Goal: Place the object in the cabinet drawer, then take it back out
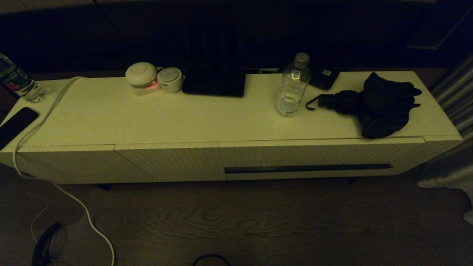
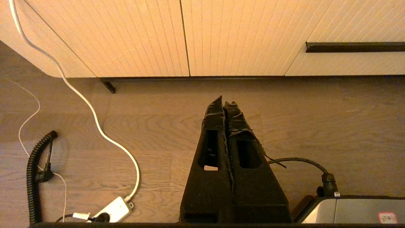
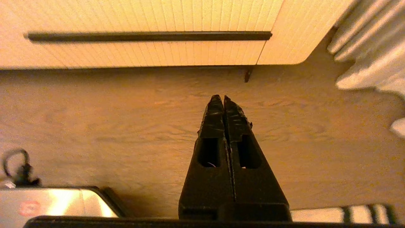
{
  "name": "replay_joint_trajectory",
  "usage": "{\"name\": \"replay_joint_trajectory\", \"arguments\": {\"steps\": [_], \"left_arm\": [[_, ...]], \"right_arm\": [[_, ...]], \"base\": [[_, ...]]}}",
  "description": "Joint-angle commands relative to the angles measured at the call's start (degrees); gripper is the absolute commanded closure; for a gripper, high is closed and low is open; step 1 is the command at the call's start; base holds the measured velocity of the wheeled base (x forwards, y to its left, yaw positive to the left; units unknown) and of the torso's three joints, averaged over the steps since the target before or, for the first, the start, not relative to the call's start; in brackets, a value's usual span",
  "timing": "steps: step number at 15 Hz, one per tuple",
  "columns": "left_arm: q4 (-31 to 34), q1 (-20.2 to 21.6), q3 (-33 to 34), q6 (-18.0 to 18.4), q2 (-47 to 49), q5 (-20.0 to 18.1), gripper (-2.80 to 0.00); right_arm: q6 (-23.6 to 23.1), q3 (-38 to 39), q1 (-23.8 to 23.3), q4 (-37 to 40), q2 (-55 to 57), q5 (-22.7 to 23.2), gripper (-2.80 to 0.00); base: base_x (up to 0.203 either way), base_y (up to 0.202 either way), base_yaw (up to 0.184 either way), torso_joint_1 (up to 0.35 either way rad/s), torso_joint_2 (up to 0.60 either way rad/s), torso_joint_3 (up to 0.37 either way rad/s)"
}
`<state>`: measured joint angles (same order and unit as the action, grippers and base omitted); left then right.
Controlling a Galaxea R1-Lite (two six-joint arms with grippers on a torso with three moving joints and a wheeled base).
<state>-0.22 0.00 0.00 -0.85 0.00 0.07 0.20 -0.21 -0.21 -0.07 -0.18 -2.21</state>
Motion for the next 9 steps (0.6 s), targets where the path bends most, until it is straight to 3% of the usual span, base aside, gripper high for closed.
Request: {"name": "replay_joint_trajectory", "arguments": {"steps": [1, 6, 9], "left_arm": [[0.0, 0.0, 0.0, 0.0, -0.1, 0.0, 0.0], [0.0, 0.0, 0.1, 0.0, -0.1, 0.0, 0.0], [0.0, 0.0, 0.1, 0.0, -0.1, 0.0, 0.0]], "right_arm": [[-4.4, 0.2, 0.0, 0.4, 0.1, 1.1, 0.0], [-6.7, 0.2, 0.0, 0.1, 0.1, 2.6, 0.0], [-3.5, 0.2, 0.0, 0.5, 0.1, 2.2, 0.0]], "base": [[0.0, 0.0, 0.0, 0.0, 0.0, 0.0], [0.0, 0.0, 0.0, 0.0, 0.0, 0.0], [0.0, 0.0, 0.0, 0.0, 0.0, 0.0]]}}
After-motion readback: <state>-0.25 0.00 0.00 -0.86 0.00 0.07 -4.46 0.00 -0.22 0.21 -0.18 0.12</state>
